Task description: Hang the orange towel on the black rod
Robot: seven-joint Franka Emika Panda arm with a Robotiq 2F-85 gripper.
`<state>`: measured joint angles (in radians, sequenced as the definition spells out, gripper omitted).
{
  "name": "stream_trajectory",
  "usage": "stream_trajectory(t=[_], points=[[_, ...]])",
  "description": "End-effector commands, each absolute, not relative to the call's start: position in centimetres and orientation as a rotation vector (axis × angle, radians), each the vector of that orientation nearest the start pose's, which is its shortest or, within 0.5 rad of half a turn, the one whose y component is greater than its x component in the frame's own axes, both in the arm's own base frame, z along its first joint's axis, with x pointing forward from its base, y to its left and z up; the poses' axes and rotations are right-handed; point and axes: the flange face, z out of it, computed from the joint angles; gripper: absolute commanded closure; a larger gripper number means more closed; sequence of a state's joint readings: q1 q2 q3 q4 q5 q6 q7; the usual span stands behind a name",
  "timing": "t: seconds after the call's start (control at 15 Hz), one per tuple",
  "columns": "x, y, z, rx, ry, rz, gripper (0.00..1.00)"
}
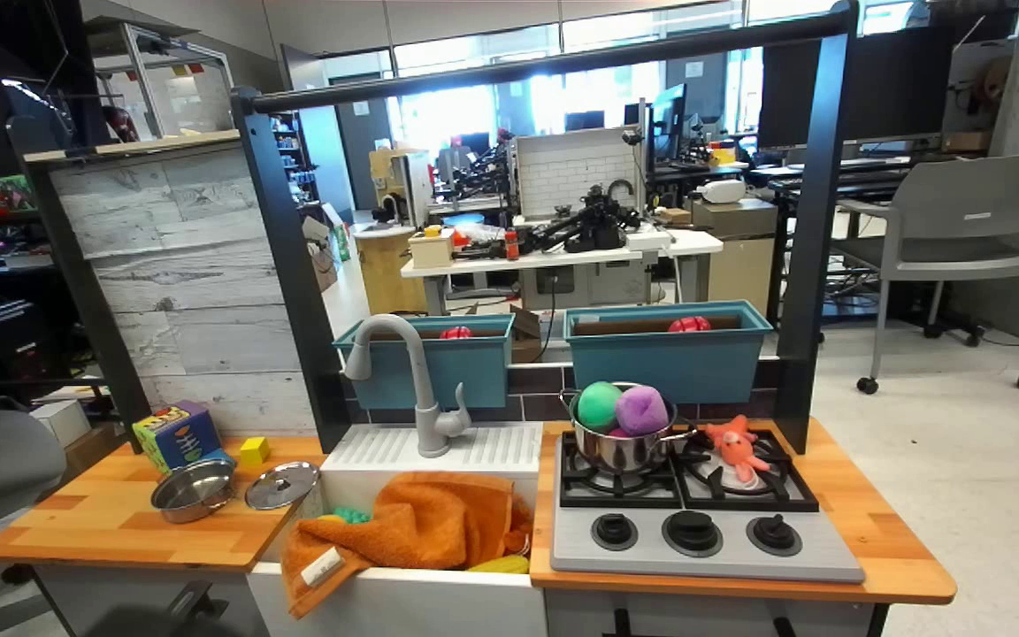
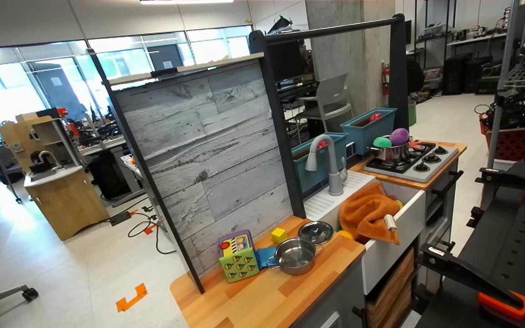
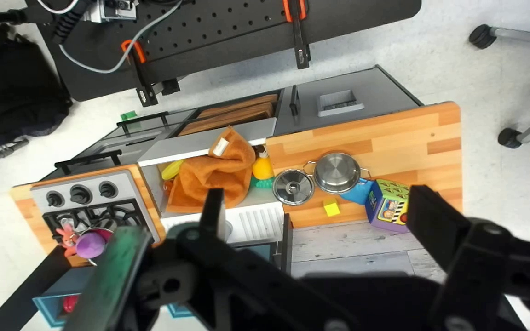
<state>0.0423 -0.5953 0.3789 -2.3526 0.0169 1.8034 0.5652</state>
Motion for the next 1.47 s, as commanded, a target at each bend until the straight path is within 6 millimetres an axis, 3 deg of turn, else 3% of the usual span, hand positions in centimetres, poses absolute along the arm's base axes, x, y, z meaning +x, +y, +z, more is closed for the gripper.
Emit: stream_trajectory(t=[0.0,0.33,0.4,1.4], points=[[34.29,18.01,53.10,-3.266,0.284,-0.132,0.00],[34.03,17.77,52.84,-3.236,0.407,-0.060,0.00],[34.05,17.93,52.93,-3.259,0.349,-0.126,0.00],[34.03,17.67,52.72,-3.257,0.404,-0.116,0.00]])
